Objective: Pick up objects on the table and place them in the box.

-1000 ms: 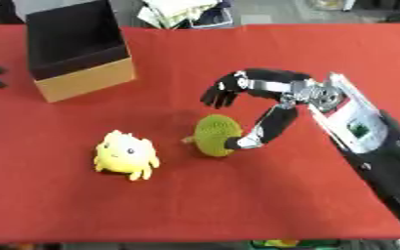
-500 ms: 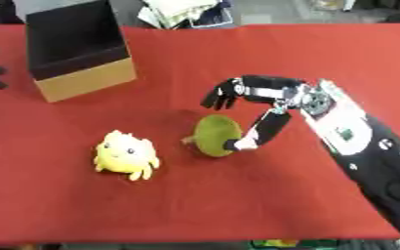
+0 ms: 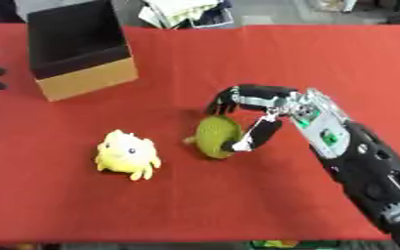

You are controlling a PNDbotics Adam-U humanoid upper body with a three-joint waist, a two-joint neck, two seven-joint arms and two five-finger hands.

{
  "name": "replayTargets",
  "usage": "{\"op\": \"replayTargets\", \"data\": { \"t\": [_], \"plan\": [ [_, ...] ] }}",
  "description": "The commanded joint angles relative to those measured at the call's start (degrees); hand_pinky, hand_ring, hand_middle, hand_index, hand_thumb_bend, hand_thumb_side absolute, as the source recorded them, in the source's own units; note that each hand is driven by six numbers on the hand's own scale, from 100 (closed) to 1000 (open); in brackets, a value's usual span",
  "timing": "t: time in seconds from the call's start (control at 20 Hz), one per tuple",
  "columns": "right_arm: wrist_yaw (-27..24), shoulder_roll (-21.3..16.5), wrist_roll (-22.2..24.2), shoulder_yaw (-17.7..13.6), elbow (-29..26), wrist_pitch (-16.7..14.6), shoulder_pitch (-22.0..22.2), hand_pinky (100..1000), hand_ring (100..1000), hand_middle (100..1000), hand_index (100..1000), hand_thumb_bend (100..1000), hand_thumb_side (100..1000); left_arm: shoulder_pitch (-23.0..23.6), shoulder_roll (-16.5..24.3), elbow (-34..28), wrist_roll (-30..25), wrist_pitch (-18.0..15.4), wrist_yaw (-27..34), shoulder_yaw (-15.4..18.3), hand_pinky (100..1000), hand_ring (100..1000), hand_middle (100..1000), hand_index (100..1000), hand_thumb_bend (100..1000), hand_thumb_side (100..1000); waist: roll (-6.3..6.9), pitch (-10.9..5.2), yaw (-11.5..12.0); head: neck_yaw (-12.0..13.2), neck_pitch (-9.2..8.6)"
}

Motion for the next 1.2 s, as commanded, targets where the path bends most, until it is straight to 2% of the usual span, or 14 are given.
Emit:
{"op": "replayTargets", "data": {
  "t": [0.05, 0.1, 0.25, 0.4, 0.55, 0.75, 1.0, 1.2],
  "plan": [
    [1.5, -0.3, -0.6, -0.7, 0.7, -1.0, -1.1, 737, 740, 731, 801, 373, 134, -0.7, 0.5, -0.5, 0.1, 0.0, 0.0, 0.0, 617, 678, 735, 803, 441, 577, 0.05, -0.82, 0.1, -0.1, 0.30],
    [1.9, -0.2, -1.1, -0.8, 0.7, -1.3, -1.1, 710, 664, 633, 697, 334, 100, -0.7, 0.5, -0.5, 0.1, 0.0, 0.0, 0.0, 618, 678, 735, 803, 438, 579, -0.01, -0.82, 0.1, 0.0, 0.30],
    [3.0, -0.1, -4.3, -1.0, 0.8, -2.0, -1.3, 678, 585, 542, 596, 305, 100, -0.7, 0.5, -0.4, 0.1, 0.0, 0.0, 0.0, 618, 678, 735, 803, 437, 580, -0.10, -0.83, 0.3, 0.0, 0.30],
    [4.2, 0.0, -8.5, -1.3, 0.8, -2.4, -1.7, 632, 472, 408, 436, 274, 100, -0.8, 0.4, -0.4, 0.1, 0.0, 0.1, 0.0, 615, 677, 735, 803, 433, 582, -0.12, -0.88, 0.4, -0.1, 0.30],
    [5.2, -0.3, -12.3, -1.3, 0.1, -3.1, -2.7, 613, 434, 366, 397, 254, 100, -0.8, 0.3, -0.4, 0.1, 0.0, 0.2, -0.1, 617, 677, 734, 803, 431, 583, -0.07, -0.97, 0.7, -0.2, 0.30],
    [4.5, -1.8, -16.2, -2.1, -3.4, -3.6, -4.9, 609, 423, 356, 388, 262, 100, -0.7, 0.2, -0.5, -0.1, 0.0, 0.3, -0.3, 617, 677, 734, 802, 427, 586, -0.01, -1.17, 1.1, -0.4, 0.30],
    [1.9, -4.5, -17.4, -3.7, -7.5, -1.9, -10.5, 624, 433, 359, 389, 263, 100, -0.8, -0.6, -0.3, -0.2, 0.1, 0.6, -0.7, 615, 674, 731, 800, 425, 585, -0.06, -1.41, 2.5, -1.0, 0.30],
    [2.9, -4.7, -18.2, -5.7, -5.5, -0.3, -15.8, 628, 437, 362, 392, 256, 100, -1.8, -2.0, -0.7, -1.2, -0.2, 1.3, -2.0, 613, 671, 728, 798, 424, 581, -0.05, -1.12, 5.1, -2.6, 0.30]
  ]
}}
